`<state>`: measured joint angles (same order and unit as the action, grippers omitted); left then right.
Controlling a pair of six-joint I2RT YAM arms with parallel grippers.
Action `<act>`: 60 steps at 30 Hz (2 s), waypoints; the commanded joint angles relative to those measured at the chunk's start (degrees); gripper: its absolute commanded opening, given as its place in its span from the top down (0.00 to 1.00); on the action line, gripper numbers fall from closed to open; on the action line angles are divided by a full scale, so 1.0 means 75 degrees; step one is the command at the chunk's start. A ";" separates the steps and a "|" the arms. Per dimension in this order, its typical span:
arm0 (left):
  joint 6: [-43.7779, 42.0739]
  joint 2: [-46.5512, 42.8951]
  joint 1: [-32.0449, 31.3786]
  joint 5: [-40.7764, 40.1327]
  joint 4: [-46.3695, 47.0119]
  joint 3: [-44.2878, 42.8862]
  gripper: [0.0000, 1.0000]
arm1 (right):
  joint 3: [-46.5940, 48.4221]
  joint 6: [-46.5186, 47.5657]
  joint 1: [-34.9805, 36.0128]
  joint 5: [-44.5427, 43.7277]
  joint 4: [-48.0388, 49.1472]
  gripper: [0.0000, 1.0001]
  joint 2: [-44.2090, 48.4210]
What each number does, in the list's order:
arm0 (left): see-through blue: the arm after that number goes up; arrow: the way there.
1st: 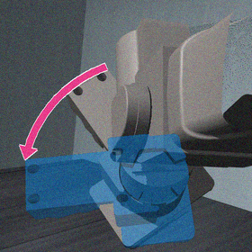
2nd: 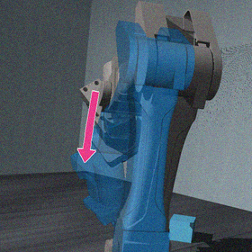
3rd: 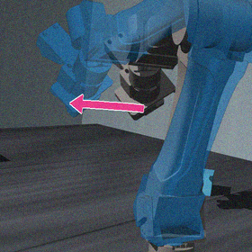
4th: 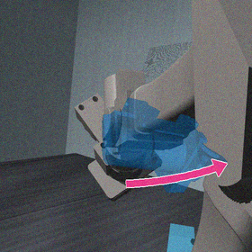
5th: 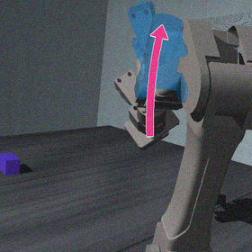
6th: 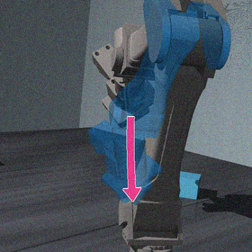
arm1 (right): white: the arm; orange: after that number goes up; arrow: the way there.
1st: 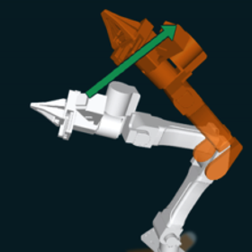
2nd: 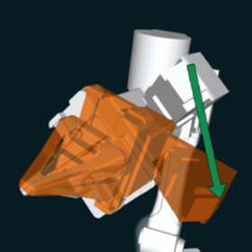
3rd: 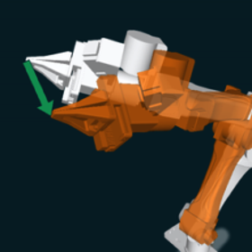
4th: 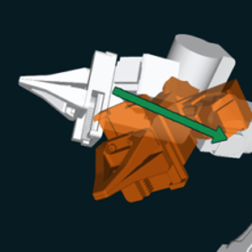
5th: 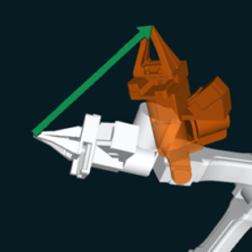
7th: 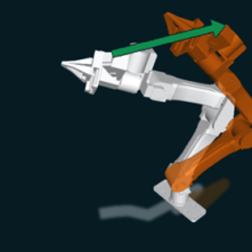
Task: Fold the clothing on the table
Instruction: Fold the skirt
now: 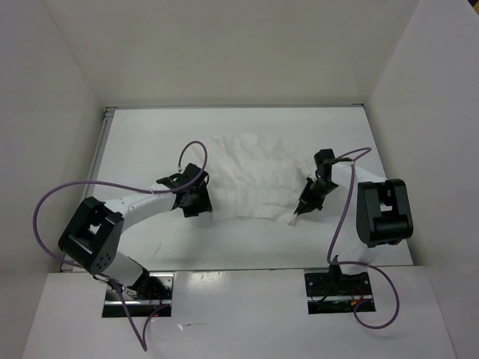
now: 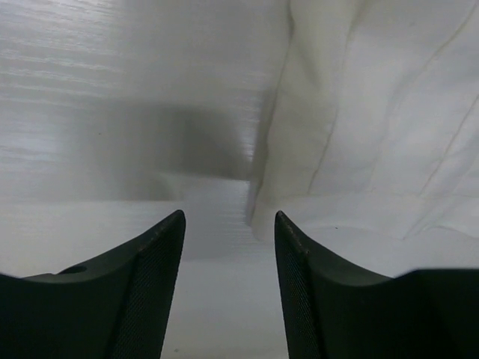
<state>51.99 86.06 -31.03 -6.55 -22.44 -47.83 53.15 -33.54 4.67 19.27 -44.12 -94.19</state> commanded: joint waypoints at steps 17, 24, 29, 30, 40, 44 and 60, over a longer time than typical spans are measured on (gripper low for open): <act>-0.0580 0.2528 -0.0175 0.1025 0.0894 -0.0746 0.52 | 0.0004 0.0077 -0.0036 -0.0131 0.0082 1.00 -0.0062; -0.0732 0.2072 -0.0246 0.1226 0.1140 -0.0677 1.00 | 0.0190 0.0077 -0.0036 0.0021 0.0011 1.00 0.0335; -0.1024 -0.0066 0.0339 0.0429 -0.0472 -0.1518 1.00 | 0.1115 0.0159 -0.0036 0.0348 -0.0503 1.00 0.0910; -0.1234 -0.0386 0.0433 0.0253 -0.0674 -0.2008 1.00 | 0.1604 0.0159 -0.0036 0.0465 -0.0620 1.00 0.1108; -0.2373 -0.1772 0.1383 0.0731 -0.1332 -0.3595 1.00 | 0.3871 0.0640 -0.0036 0.0910 -0.0610 1.00 0.2152; -0.2279 -0.2449 0.1453 0.1420 -0.1194 -0.2870 1.00 | 0.3440 0.0990 0.0301 0.1357 -0.0785 1.00 0.2678; -0.1903 -0.3814 0.1453 0.2678 -0.1345 -0.2587 1.00 | 0.2337 -0.0427 0.1922 0.3149 0.0841 1.00 0.4665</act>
<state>37.85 48.40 -20.43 13.58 -33.74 -68.14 74.17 -33.47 19.51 39.46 -45.67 -52.75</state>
